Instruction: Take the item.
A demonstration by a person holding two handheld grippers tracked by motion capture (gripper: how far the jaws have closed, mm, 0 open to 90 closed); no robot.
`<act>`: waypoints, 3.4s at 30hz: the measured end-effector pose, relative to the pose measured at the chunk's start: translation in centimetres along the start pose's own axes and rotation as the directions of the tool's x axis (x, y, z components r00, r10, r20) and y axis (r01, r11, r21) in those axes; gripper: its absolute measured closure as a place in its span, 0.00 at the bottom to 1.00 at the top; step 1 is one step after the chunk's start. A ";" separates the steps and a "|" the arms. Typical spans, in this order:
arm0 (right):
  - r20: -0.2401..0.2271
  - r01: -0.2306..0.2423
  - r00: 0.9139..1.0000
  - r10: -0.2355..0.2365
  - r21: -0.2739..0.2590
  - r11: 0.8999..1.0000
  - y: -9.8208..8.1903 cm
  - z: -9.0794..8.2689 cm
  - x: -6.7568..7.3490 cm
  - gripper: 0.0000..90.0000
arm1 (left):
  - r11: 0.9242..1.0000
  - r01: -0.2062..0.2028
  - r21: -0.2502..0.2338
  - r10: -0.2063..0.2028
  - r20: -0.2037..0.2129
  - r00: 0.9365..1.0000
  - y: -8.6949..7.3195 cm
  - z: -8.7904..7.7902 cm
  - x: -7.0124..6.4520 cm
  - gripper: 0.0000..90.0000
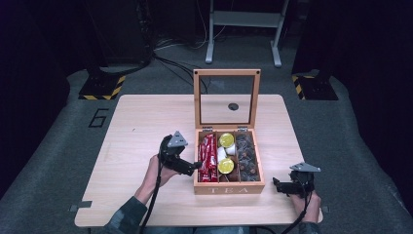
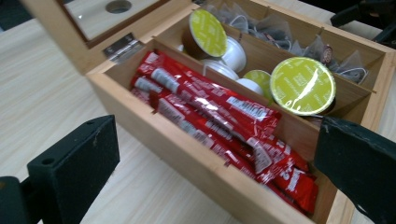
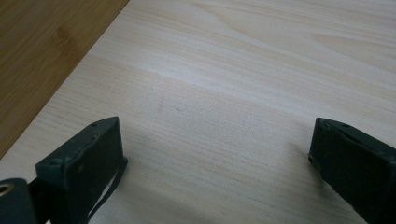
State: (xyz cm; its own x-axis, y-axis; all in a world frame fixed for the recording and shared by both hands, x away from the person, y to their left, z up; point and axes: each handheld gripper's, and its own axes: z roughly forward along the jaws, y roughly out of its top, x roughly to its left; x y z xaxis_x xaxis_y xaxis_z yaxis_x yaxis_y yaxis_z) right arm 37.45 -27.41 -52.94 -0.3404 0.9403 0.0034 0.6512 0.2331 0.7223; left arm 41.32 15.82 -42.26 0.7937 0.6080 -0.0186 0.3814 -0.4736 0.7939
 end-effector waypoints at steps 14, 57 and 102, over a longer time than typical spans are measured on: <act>0.002 0.000 1.000 0.000 -0.001 1.000 0.0 0.0 0.0 0.03 | 0.996 -0.074 0.056 0.069 0.088 0.994 2.0 4.3 -2.9 0.00; 0.002 0.004 1.000 -0.004 -0.005 1.000 0.0 0.0 -0.1 0.03 | 0.983 -0.158 0.096 0.140 0.167 0.976 2.4 8.2 -5.5 0.42; 0.003 0.000 1.000 0.000 -0.004 1.000 0.0 0.0 0.0 0.04 | 0.997 -0.074 -0.035 0.077 0.085 0.993 2.0 1.6 -2.1 0.42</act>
State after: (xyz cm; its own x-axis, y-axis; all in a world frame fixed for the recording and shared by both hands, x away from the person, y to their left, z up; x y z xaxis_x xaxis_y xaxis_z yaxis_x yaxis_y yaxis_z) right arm 37.40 -27.43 -52.94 -0.3384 0.9410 0.0009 0.6480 0.2324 0.7254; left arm 41.16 12.56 -41.66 0.8580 0.5136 -0.0092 0.3049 -0.4948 0.8138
